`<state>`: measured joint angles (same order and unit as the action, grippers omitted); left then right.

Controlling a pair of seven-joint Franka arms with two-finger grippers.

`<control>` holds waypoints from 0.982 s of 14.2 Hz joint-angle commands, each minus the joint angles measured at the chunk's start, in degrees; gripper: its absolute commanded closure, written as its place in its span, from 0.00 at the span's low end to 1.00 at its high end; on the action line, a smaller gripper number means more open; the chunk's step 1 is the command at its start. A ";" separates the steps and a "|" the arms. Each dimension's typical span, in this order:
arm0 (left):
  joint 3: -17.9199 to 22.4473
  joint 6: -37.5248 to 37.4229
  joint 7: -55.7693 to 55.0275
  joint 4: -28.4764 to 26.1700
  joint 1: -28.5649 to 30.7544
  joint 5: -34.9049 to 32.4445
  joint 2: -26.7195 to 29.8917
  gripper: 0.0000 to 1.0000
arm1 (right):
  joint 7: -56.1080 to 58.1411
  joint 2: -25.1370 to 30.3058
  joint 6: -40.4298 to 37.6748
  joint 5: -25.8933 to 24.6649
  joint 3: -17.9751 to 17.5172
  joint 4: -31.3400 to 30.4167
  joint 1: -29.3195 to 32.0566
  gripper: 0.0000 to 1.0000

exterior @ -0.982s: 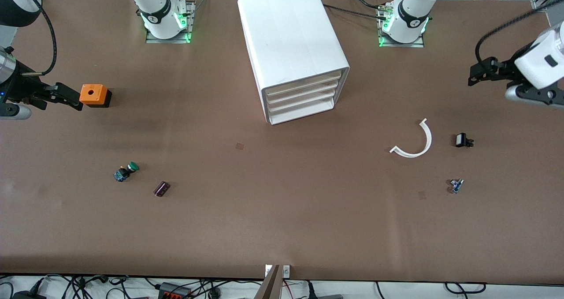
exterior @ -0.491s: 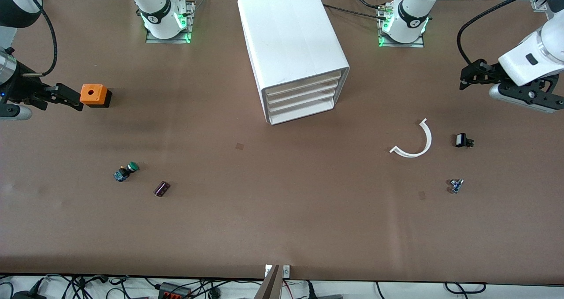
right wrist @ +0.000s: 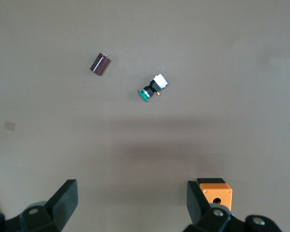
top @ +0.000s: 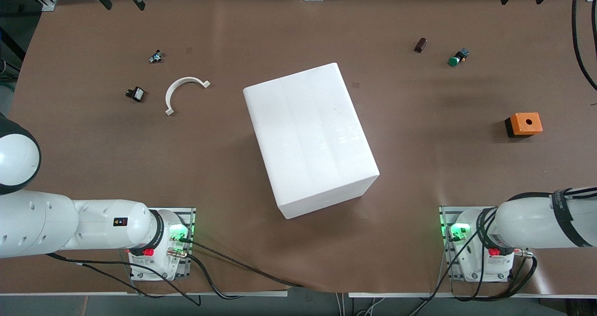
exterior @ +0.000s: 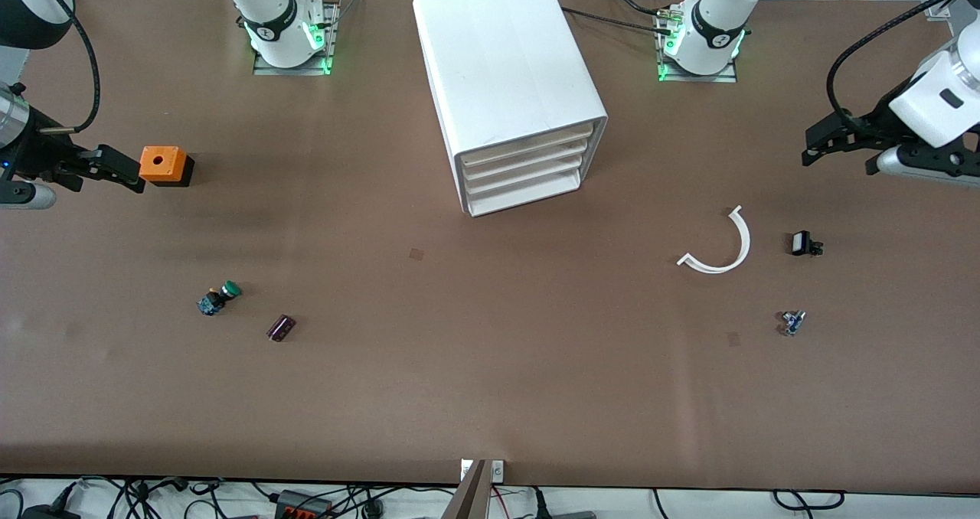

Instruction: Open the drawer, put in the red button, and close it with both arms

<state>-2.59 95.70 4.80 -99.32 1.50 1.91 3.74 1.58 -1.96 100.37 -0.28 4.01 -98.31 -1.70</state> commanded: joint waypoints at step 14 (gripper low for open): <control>-0.49 -2.27 -0.76 3.43 -0.45 -1.91 -1.45 0.00 | 0.18 0.38 0.26 -0.51 -0.32 -0.13 0.21 0.00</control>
<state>-2.98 94.88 4.46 -97.98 1.06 0.02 3.42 1.58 -1.96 100.41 -0.28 4.01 -98.31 -1.70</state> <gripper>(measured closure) 0.000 0.000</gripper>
